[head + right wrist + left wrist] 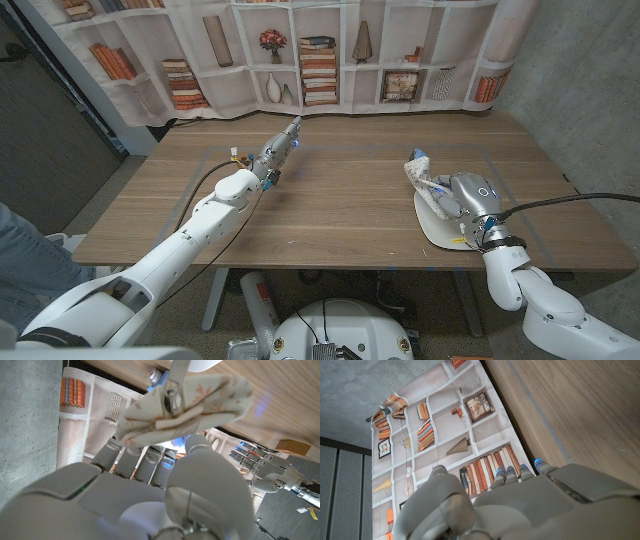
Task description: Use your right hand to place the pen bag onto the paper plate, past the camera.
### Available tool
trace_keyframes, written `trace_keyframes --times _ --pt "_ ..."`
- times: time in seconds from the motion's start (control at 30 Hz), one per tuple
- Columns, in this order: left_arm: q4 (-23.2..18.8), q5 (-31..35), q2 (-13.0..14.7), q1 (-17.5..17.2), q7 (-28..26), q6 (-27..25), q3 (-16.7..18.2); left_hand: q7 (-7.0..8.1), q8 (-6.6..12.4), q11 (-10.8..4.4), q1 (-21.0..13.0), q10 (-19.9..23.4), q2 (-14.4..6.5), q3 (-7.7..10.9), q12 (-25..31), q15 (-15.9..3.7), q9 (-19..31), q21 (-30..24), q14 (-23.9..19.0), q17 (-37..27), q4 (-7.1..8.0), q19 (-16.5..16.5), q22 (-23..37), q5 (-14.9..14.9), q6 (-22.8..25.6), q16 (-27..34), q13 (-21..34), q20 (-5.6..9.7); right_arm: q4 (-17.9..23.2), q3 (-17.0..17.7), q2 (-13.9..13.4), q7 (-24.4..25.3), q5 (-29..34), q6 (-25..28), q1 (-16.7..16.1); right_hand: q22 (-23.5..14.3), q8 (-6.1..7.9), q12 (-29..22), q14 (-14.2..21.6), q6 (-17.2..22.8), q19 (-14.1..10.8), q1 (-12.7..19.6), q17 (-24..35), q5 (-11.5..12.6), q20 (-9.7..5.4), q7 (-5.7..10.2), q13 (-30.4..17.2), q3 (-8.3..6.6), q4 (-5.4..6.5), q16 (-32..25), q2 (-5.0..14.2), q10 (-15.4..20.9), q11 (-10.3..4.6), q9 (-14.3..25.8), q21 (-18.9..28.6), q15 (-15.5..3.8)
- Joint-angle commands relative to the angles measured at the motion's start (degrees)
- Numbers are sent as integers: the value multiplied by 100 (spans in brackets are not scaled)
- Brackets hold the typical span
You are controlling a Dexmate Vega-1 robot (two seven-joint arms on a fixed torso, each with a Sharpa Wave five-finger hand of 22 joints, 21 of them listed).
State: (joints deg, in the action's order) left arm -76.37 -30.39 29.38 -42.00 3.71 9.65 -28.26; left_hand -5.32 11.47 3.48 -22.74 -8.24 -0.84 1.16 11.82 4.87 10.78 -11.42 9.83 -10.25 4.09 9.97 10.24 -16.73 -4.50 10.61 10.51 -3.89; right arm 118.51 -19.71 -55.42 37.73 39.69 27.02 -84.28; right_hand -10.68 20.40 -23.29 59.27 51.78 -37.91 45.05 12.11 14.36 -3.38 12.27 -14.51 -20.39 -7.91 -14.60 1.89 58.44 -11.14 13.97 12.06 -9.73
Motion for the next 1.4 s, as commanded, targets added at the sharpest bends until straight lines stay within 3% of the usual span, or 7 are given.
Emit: trace_keyframes --times 0.03,0.9,1.4 --pt "10 7 -7 15 30 -23 -19 4 -4 14 -67 -54 -11 -35 -19 43 22 -20 133 -29 12 283 26 14 6 22 30 -34 104 136 22 148 -100 246 -301 -12 23 22 38 -7 22 10 35 -1 9 0 -24 -39 14 6 -6 36 -18 19 -4 -340" --pt "55 -11 -3 68 81 -58 -21 10 -4 23 -78 -56 -25 -59 -18 48 22 -21 136 -29 14 278 26 30 6 21 30 -29 266 411 141 335 -299 702 -749 -11 24 31 41 -5 30 9 37 -15 30 -1 -33 -42 19 17 -9 39 -18 16 -8 -342" --pt "275 -43 -92 129 155 18 -33 1 -6 19 -83 -59 -32 -70 -19 37 22 -19 142 -29 15 282 26 37 1 19 30 -34 70 208 203 318 -307 803 -536 -10 28 37 41 2 32 10 38 -23 49 -2 -39 -46 22 25 -9 41 -18 14 -9 -343"
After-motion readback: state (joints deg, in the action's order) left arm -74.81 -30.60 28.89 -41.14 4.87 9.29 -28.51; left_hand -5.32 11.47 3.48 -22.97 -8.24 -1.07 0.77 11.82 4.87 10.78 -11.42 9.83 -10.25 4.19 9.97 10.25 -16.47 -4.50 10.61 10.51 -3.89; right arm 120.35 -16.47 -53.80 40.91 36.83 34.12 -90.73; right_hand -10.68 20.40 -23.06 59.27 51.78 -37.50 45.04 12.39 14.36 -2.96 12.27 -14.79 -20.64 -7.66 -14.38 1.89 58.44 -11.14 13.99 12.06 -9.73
